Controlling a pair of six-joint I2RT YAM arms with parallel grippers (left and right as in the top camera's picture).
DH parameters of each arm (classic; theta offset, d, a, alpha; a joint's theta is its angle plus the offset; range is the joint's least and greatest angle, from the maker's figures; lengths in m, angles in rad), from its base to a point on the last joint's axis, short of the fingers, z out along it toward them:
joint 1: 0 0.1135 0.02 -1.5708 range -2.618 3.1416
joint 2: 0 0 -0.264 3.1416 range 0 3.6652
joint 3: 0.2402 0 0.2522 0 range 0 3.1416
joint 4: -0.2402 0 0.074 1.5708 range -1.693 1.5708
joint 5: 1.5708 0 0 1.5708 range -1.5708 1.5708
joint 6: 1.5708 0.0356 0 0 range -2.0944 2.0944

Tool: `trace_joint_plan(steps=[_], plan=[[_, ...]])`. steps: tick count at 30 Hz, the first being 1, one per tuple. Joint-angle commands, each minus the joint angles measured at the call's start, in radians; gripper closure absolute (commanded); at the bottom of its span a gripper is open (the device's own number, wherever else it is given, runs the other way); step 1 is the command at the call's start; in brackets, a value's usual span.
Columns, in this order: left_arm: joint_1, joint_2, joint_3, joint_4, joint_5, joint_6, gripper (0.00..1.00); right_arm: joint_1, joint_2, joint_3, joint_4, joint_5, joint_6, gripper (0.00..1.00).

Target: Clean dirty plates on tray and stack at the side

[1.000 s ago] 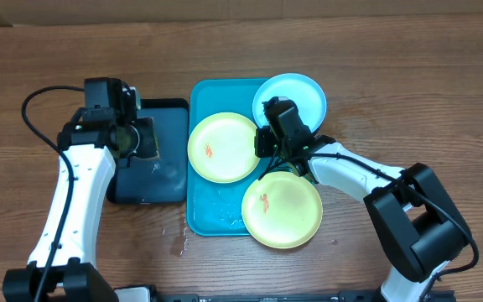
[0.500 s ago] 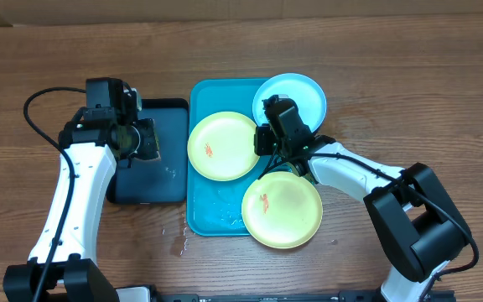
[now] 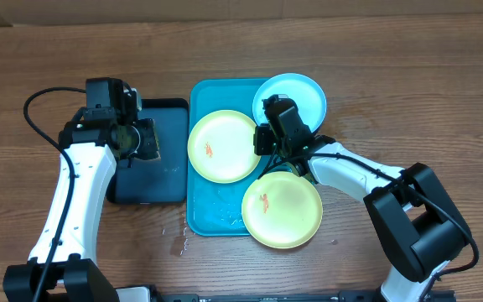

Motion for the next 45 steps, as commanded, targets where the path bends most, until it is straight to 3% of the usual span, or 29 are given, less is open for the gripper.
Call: trace_joint_plan(steps=[1, 7, 16, 24, 26, 31, 43, 45], plan=[[-0.005, 0.003, 0.017, 0.002, 0.011, -0.005, 0.96, 0.0, 0.005, 0.003, 0.012, -0.013, 0.0, 0.83], [-0.005, 0.003, 0.017, 0.002, 0.011, -0.005, 0.96, 0.0, 0.005, 0.003, 0.012, -0.013, 0.0, 0.83], [-0.005, 0.003, 0.017, 0.007, 0.011, -0.002, 0.96, 0.0, 0.005, 0.003, 0.019, -0.013, 0.0, 0.92], [-0.005, 0.003, 0.017, 0.009, 0.008, 0.006, 0.96, 0.0, 0.005, 0.003, 0.005, -0.012, -0.001, 0.95], [-0.005, 0.003, 0.017, 0.009, 0.008, 0.018, 0.96, 0.0, 0.005, 0.003, 0.007, -0.013, -0.001, 0.94], [-0.006, 0.01, 0.016, 0.007, 0.008, 0.043, 0.96, 0.0, 0.005, 0.003, -0.014, -0.016, -0.001, 0.82], [-0.006, 0.011, 0.015, 0.005, 0.003, 0.051, 0.96, 0.001, 0.005, -0.003, -0.132, -0.016, 0.0, 0.82], [-0.006, 0.011, 0.015, 0.004, 0.003, 0.051, 0.96, 0.001, 0.005, -0.003, -0.128, -0.016, 0.0, 0.88]])
